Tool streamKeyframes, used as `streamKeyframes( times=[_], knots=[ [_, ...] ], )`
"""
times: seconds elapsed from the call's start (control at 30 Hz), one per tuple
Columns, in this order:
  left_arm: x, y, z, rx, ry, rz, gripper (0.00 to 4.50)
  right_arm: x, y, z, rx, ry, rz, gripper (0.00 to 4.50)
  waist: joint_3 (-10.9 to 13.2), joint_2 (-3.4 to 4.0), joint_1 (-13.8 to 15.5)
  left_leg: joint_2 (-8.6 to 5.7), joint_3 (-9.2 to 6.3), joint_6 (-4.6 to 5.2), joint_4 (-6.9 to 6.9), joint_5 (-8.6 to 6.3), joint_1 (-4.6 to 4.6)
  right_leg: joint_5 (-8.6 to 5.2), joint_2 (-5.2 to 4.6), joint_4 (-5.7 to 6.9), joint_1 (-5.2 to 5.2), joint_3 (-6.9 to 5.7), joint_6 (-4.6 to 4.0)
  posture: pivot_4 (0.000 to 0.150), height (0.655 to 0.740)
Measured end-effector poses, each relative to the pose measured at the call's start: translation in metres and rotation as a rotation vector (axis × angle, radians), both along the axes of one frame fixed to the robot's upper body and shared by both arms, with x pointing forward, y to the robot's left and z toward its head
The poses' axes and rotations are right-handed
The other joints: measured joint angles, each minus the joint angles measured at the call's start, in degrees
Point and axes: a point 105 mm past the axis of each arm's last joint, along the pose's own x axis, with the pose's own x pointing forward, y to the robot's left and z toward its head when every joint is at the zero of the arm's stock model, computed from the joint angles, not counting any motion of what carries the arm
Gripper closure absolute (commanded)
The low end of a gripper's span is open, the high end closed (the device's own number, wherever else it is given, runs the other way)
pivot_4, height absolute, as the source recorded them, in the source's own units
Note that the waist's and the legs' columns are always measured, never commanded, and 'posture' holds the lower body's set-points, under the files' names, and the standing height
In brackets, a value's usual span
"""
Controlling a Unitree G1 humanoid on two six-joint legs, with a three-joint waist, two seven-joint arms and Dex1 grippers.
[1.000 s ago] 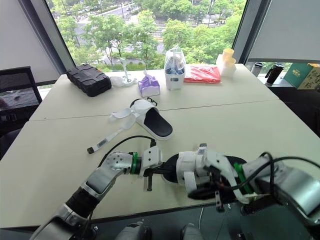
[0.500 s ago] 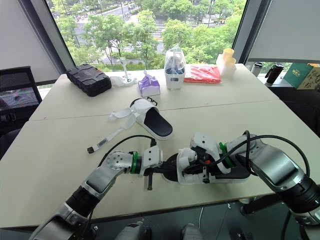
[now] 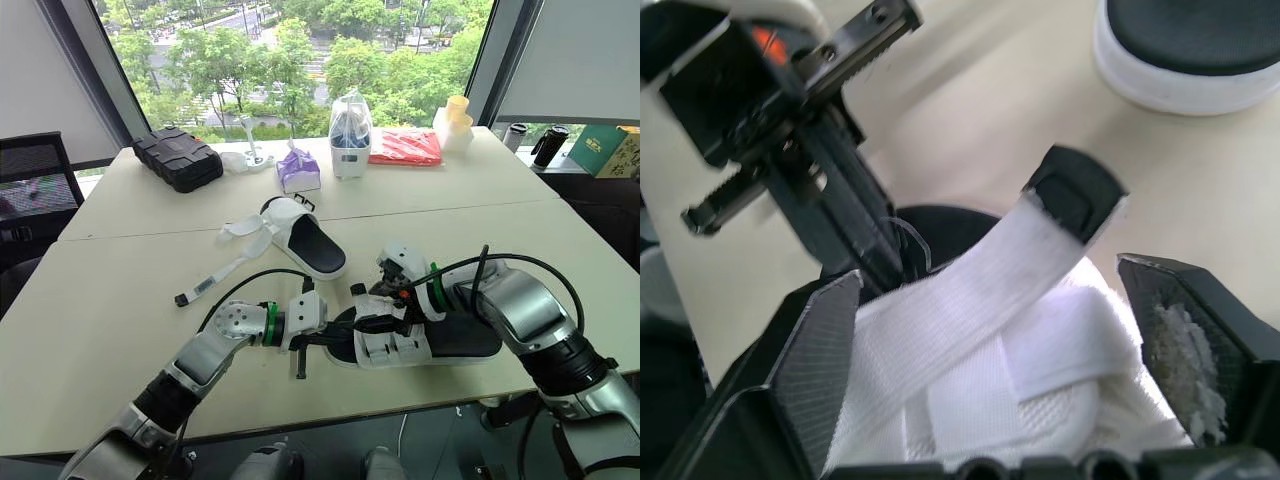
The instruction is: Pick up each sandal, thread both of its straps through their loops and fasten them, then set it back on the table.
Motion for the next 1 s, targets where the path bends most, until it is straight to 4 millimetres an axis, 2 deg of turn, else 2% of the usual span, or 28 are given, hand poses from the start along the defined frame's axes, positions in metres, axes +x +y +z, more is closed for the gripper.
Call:
streamKeyframes(
  times=[0.33, 0.43, 0.6, 0.67, 0.9, 1.0],
  knots=[
    [0.001, 0.0, 0.0, -0.001, -0.002, -0.001, 4.5, 0.018, 0.003, 0.006, 0.023, 0.014, -0.027, 0.03, 0.0, 0.01, -0.1, 0.0, 0.01, 0.0, 0.0, 0.0, 0.0, 0.0, 0.02, 0.02, -0.02, -0.01, 0.0, 0.15, 0.74],
    [0.001, -0.001, 0.0, -0.002, -0.002, -0.001, 4.5, 0.02, 0.009, 0.003, 0.028, 0.039, -0.008, 0.84, 0.0, 0.01, 0.0, 0.0, 0.01, 0.0, 0.0, 0.0, 0.0, 0.0, 0.03, 0.02, -0.02, -0.01, 0.0, 0.15, 0.74],
    [0.001, -0.001, 0.0, -0.002, -0.002, 0.0, 4.5, 0.019, 0.015, 0.005, 0.037, 0.057, 0.029, 3.56, 0.0, 0.01, 0.0, 0.0, 0.01, 0.0, 0.0, 0.0, 0.0, 0.01, 0.03, 0.03, -0.02, -0.01, 0.0, 0.15, 0.74],
    [0.001, -0.001, 0.0, -0.003, -0.003, 0.001, 4.5, 0.018, 0.017, 0.006, 0.038, 0.059, 0.044, 4.42, 0.0, 0.01, 0.0, 0.0, 0.01, 0.0, 0.0, 0.0, 0.0, 0.01, 0.03, 0.03, -0.03, -0.02, 0.0, 0.15, 0.74],
    [0.001, -0.001, 0.0, -0.005, -0.003, 0.005, 4.5, 0.014, 0.019, 0.011, 0.045, 0.071, 0.09, 4.42, 0.0, 0.01, 0.0, 0.0, 0.01, 0.0, 0.0, 0.0, 0.0, 0.01, 0.03, 0.03, -0.03, -0.02, 0.01, 0.15, 0.74],
    [0.001, -0.001, 0.0, -0.001, -0.003, -0.001, 4.5, 0.006, 0.02, 0.026, 0.094, 0.072, 0.124, 4.42, 0.0, 0.02, 0.0, 0.0, 0.01, 0.0, -0.01, 0.0, -0.04, 0.01, 0.03, 0.03, -0.07, -0.02, 0.01, 0.15, 0.74]
  ],
)
